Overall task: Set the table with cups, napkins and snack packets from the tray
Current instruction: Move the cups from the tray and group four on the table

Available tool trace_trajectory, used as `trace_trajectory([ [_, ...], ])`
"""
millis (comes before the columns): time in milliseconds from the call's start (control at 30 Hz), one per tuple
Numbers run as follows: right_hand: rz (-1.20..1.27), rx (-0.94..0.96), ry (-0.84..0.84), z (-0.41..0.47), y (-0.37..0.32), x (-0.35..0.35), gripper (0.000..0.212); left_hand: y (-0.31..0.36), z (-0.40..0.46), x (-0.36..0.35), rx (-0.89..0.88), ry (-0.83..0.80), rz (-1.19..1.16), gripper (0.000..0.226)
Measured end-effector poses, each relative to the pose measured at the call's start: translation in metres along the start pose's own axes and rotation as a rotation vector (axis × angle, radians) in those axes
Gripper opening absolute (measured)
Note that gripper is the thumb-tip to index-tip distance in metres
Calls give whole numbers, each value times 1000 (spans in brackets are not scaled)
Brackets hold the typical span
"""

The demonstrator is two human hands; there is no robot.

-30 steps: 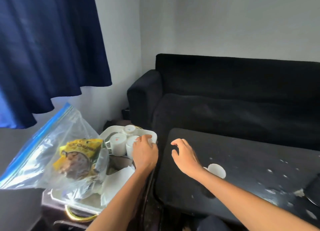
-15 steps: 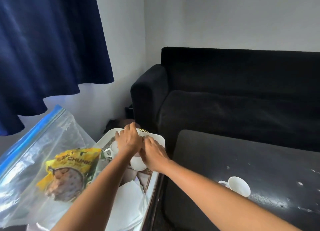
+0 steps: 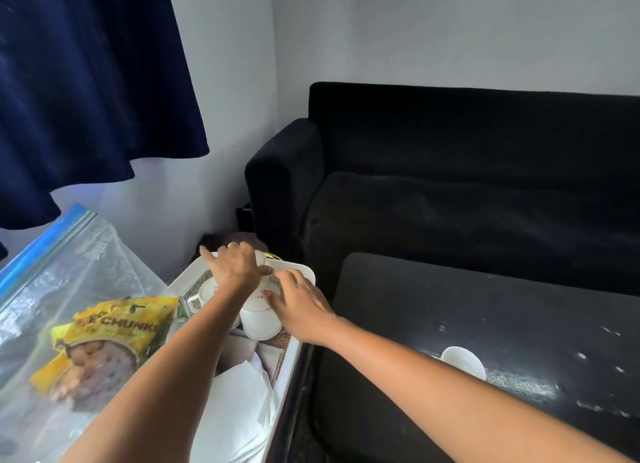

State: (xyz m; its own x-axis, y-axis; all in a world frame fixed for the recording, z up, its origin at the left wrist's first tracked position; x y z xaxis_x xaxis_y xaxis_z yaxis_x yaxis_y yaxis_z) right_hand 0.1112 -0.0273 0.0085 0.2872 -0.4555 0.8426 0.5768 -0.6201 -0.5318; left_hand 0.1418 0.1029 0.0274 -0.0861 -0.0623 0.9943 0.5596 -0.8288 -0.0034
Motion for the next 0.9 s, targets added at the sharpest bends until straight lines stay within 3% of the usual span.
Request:
trace_trajectory([
  [233,83,-35,65,-5,0,25,49,11,-13,50,-53,235,-144,64],
  [400,150,-81,137,-19,3,45,55,26,-37,79,-38,335,-466,65],
  [700,522,-289,304,-75,48,80,54,59,-119,58,213,127,-1275,60],
  [800,599,-327,335,-101,67,83,50,79,-155,45,238,58,-1378,59],
  [900,770,-388,333,-126,89,81,59,102,-182,37,251,9,-1412,57],
])
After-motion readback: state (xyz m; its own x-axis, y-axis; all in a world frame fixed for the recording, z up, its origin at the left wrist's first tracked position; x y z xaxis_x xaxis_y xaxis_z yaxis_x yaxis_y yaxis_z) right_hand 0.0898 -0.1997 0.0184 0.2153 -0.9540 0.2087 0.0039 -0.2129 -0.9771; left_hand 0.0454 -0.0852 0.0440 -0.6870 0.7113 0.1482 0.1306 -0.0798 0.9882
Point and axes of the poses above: each hand's wrist, its own z-axis towards the middle knuckle, its own x-axis out of the back of the hand, y = z × x, the point moved 8 cm from there along z, towards the middle knuckle, and after that the axes turned 2 degrees about x, right-handed, at the moved point
